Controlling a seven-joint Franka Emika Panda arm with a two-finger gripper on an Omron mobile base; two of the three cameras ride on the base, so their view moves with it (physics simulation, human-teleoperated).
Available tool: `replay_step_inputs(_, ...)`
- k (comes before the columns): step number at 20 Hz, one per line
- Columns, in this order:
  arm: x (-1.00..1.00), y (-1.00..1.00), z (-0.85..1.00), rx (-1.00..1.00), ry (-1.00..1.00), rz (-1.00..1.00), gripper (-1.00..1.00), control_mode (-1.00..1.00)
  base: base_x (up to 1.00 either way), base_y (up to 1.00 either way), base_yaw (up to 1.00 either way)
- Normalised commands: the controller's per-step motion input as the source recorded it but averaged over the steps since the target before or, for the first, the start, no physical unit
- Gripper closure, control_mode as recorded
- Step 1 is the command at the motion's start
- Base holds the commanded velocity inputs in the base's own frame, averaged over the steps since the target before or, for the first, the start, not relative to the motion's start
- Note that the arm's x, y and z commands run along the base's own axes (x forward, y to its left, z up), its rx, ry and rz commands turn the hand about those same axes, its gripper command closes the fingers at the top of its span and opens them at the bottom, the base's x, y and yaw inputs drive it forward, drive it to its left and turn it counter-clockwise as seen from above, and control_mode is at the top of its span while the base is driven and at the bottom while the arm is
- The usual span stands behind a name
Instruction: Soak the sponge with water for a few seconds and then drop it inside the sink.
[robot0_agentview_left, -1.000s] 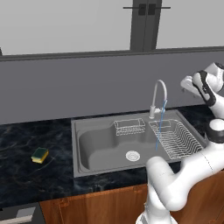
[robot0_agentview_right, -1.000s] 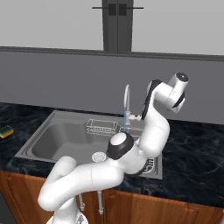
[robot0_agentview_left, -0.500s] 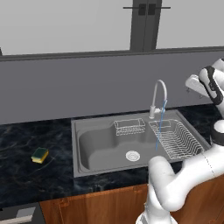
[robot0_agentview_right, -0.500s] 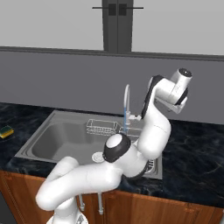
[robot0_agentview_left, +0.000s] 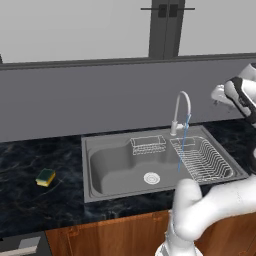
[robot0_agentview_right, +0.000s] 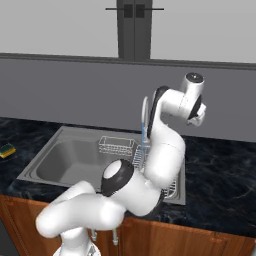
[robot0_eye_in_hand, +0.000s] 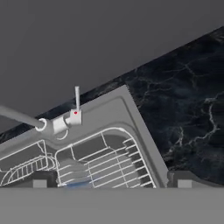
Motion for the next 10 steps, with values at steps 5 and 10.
replay_step_inputs(5,-0.61,0.31,0.42,-0.18,-0.06,-0.03,-1.00,-1.00,0.00,0.00,0.00)
replay_step_inputs(10,-0.53,0.55,0.31,-0.15,0.00,0.00,-1.00,-1.00,0.00,0.00,0.00)
